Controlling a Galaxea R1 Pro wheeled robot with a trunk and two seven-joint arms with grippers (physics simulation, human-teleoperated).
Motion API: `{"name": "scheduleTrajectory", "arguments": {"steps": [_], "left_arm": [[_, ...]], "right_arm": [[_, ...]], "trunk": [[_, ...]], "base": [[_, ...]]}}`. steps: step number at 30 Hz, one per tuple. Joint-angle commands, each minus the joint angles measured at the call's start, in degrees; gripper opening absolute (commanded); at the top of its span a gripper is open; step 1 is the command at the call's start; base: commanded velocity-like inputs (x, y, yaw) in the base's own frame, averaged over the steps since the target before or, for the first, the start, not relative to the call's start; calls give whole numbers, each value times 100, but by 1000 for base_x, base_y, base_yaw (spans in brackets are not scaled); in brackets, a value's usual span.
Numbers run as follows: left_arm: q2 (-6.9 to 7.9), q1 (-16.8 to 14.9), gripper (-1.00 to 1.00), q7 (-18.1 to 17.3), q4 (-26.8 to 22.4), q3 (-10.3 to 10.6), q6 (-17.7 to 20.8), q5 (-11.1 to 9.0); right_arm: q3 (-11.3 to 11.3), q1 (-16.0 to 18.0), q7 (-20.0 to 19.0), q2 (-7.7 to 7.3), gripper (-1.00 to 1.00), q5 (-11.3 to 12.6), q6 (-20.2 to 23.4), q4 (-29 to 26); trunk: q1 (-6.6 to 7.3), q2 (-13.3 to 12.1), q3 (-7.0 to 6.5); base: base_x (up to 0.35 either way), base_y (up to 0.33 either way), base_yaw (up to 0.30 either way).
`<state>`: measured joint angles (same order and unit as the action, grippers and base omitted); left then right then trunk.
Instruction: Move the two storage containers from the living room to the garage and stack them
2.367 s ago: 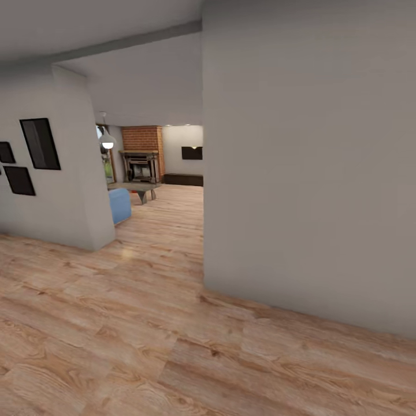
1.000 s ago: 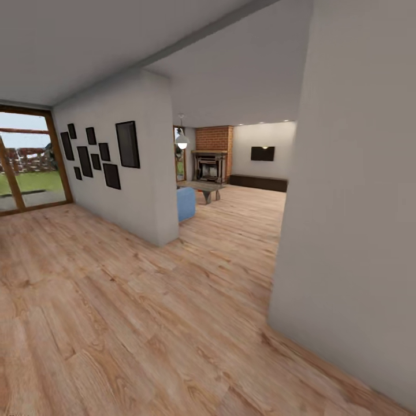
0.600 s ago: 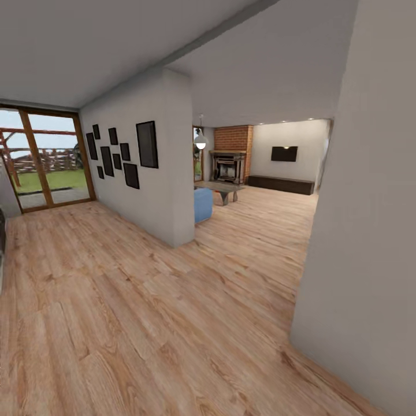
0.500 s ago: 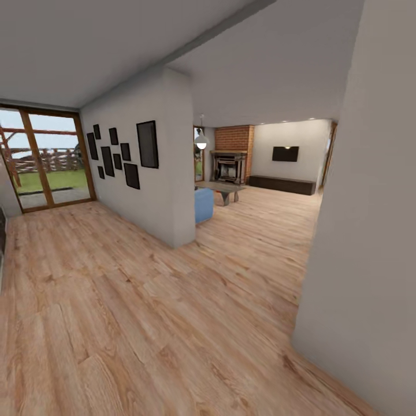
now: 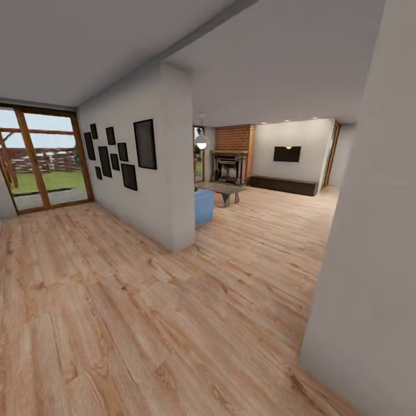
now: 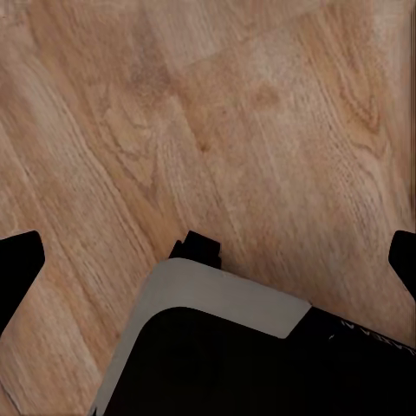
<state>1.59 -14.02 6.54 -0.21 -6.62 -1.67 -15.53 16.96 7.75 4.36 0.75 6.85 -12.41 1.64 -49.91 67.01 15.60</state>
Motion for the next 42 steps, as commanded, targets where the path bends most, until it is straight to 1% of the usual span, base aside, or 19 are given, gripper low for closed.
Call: {"name": "scheduleTrajectory", "arguments": {"steps": [1, 6, 12, 22, 42], "left_arm": [[-1, -4, 100, 5, 4, -43, -17, -3], [-1, -4, 100, 5, 4, -44, -25, -3], [-1, -4, 100, 5, 4, -43, -26, -3], [-1, -4, 100, 5, 4, -43, -27, -3], [0, -4, 100, 5, 4, -47, -26, -3]], "right_arm": [[50, 8, 4, 5, 100, 58, -31, 18], [52, 8, -23, 56, 100, 67, 2, 20], [53, 8, -31, 64, 100, 70, 3, 21], [47, 8, 33, 41, 100, 65, -36, 19], [70, 8, 28, 13, 100, 44, -43, 17]], "trunk": [[-4, 4, 7], [-4, 4, 7], [-4, 4, 7], [-4, 4, 7], [-4, 4, 7]], "base": [[322, 0, 0], [322, 0, 0], [322, 0, 0], [322, 0, 0], [322, 0, 0]]}}
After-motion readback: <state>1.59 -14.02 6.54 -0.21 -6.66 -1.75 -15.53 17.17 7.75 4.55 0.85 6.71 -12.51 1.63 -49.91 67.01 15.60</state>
